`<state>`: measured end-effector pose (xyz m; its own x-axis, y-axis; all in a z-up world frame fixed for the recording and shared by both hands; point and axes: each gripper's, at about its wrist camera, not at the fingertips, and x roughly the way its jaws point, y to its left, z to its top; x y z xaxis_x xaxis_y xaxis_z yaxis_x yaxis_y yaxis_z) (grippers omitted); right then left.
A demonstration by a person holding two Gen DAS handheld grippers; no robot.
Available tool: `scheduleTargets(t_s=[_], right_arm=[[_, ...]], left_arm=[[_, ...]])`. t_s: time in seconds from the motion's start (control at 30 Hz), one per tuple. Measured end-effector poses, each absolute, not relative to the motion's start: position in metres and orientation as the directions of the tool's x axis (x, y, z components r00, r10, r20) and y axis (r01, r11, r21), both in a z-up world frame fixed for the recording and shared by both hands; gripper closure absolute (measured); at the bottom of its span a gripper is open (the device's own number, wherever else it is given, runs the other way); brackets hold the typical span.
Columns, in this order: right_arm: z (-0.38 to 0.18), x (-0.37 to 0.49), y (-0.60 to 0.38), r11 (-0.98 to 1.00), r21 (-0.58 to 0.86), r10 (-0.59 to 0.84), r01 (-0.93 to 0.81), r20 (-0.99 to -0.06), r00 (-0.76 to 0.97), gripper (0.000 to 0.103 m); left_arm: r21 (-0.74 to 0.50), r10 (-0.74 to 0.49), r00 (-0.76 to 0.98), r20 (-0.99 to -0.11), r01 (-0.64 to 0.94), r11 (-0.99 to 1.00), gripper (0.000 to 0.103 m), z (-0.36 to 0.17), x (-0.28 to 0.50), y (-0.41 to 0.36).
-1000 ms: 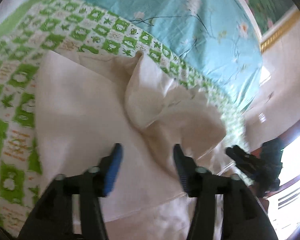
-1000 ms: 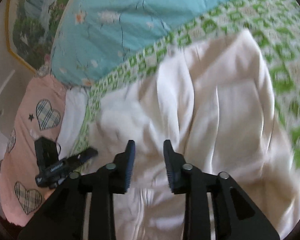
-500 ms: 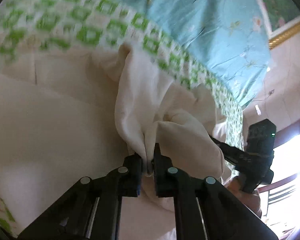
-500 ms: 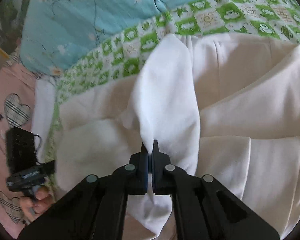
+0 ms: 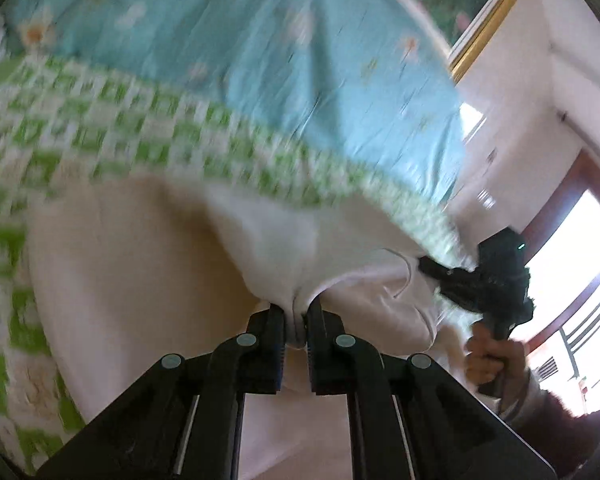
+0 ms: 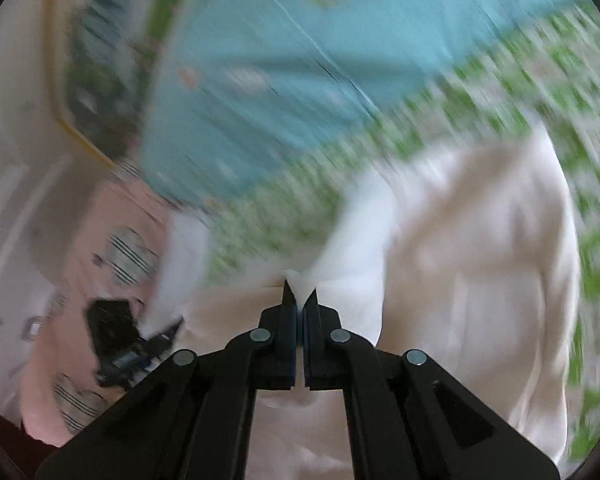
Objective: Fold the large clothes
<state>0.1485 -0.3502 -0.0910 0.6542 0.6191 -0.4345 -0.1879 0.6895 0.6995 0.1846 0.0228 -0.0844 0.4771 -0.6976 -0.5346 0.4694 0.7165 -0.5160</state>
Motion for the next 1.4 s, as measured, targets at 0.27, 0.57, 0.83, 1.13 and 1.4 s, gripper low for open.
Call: scheduleTargets(t_s=[0.27, 0.57, 0.83, 1.13, 1.4], right_arm=[[-0.094, 0.099, -0.348, 0.767, 0.636, 0.518, -0.084, -0.537, 0.666, 0.087], [-0.126, 0.105, -0.265, 0.544, 0.836, 0.755, -0.077, -0.447, 0.479, 0.043], [-0.094, 0.116, -0.272, 0.458, 0.876, 0.788, -0.150, -0.321, 0.526, 0.099], [-0.086, 0.084, -0.278, 0.598, 0.759, 0.757, -0.259, -0.428, 0.494, 0.095], [-0.118, 0.070, -0.281, 0.653, 0.725, 0.740, -0.219, -0.549, 0.389, 0.082]], left_arm=[[-0.528, -0.697, 0.440, -0.566, 0.456, 0.717, 0.067, -0.096, 0.134, 0.036], [-0.534, -0.708, 0.336, -0.621, 0.480, 0.696, 0.067, -0.114, 0.124, 0.011], [-0.459, -0.634, 0.313, -0.707, 0.478, 0.749, 0.067, -0.118, 0.160, -0.040], [-0.450, -0.501, 0.563, -0.657, 0.241, 0.860, 0.063, -0.102, 0.191, 0.024], [-0.540, -0.539, 0.571, -0.619, 0.189, 0.820, 0.063, -0.101, 0.141, 0.081]])
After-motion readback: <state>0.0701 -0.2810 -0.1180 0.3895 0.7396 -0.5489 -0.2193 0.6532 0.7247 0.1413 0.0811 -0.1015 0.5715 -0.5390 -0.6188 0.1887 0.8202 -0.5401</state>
